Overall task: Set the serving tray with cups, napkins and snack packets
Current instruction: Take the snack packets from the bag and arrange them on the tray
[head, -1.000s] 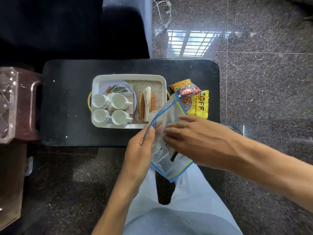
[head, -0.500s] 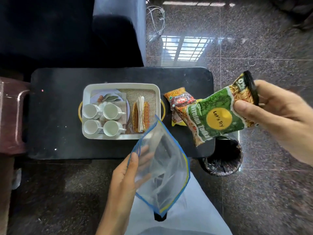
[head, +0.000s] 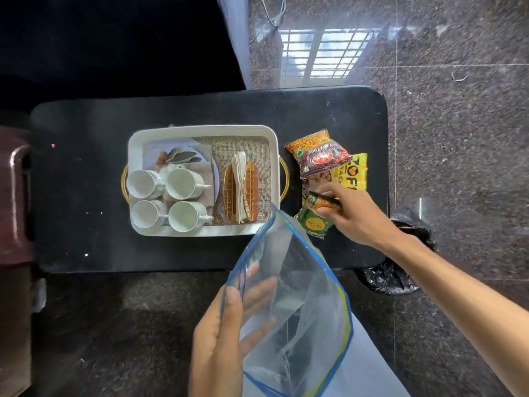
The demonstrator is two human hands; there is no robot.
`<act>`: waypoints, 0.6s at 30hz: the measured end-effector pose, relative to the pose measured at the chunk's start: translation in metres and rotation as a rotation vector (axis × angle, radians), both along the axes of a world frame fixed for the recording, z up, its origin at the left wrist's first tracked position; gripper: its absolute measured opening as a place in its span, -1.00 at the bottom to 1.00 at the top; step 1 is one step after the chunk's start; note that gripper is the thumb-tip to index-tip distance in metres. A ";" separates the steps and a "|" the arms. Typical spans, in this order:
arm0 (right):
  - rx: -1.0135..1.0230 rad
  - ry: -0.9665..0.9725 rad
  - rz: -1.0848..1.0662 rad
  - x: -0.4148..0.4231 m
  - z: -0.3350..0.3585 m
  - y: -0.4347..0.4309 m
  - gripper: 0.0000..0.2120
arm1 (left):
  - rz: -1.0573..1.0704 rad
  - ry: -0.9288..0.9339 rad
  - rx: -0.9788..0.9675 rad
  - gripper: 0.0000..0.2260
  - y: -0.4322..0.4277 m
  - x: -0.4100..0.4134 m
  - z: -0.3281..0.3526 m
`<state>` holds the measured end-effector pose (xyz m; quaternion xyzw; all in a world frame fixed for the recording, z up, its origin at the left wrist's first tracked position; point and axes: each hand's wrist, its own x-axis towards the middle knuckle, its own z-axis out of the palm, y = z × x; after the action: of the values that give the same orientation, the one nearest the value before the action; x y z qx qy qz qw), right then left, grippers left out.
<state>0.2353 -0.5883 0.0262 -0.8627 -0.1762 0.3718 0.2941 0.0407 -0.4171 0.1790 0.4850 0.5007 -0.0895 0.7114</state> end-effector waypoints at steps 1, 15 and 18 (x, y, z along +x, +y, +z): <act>-0.022 -0.015 0.041 -0.002 -0.007 0.004 -0.62 | -0.011 -0.007 0.000 -0.64 -0.001 0.004 -0.001; 0.001 -0.353 -0.018 0.001 -0.001 0.000 -0.64 | -0.103 -0.179 0.088 -0.63 0.001 0.041 -0.004; 0.197 -0.360 -0.111 -0.006 0.033 -0.020 -0.48 | -0.142 -0.244 0.111 -0.64 0.003 0.052 -0.001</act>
<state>0.2290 -0.6084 0.0588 -0.8907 -0.2135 0.1757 0.3608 0.0922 -0.4140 0.1779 0.5650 0.3792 -0.0521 0.7309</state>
